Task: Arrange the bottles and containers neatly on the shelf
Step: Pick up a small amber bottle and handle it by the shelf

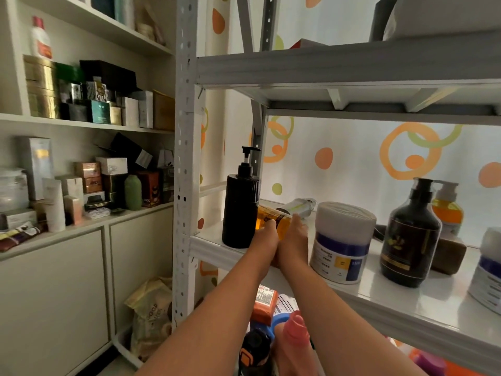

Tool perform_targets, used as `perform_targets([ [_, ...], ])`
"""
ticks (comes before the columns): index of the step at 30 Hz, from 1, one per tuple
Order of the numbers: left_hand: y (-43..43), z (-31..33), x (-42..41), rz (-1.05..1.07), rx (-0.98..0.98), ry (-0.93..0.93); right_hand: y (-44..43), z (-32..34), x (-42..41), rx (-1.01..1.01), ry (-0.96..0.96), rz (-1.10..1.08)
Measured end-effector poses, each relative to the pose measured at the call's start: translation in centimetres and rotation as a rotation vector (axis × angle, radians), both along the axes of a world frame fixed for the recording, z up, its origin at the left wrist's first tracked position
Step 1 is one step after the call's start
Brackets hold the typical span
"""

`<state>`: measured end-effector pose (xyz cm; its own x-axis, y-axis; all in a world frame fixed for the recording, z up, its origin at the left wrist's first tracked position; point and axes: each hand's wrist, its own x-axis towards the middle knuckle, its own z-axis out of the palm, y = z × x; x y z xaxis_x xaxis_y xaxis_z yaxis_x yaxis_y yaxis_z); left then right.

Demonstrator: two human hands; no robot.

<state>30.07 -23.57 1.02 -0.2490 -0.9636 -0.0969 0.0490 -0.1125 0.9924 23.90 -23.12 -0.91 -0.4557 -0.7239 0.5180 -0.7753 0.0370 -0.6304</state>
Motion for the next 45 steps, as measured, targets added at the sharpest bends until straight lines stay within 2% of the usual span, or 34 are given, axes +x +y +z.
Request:
perform_targets([
  [4, 0.2, 0.0, 0.0, -0.004, -0.004, -0.013, 0.1, 0.5, 0.4, -0.086, -0.132, -0.012],
  [6, 0.3, 0.0, 0.1, 0.002, 0.001, -0.001, 0.4, 0.7, 0.9, -0.016, -0.086, -0.041],
  [10, 0.5, 0.1, 0.2, 0.018, -0.048, -0.013, 0.6, 0.3, 0.9, 0.076, -0.113, -0.009],
  [19, 1.9, -0.3, 0.3, 0.098, -0.169, -0.095, 1.8, 0.9, 1.4, 0.069, -0.190, -0.047],
  [24, 2.9, -0.5, 0.8, 0.113, -0.297, -0.150, 2.9, 0.0, 1.9, 0.020, -0.167, -0.084],
  [32, 4.9, -0.9, 1.9, 0.099, -0.384, -0.192, 5.1, -0.1, 2.4, -0.073, -0.175, -0.136],
  [45, 10.2, 3.3, 2.3, 0.200, -0.544, -0.137, 10.9, 4.6, 2.0, -0.235, -0.095, -0.083],
])
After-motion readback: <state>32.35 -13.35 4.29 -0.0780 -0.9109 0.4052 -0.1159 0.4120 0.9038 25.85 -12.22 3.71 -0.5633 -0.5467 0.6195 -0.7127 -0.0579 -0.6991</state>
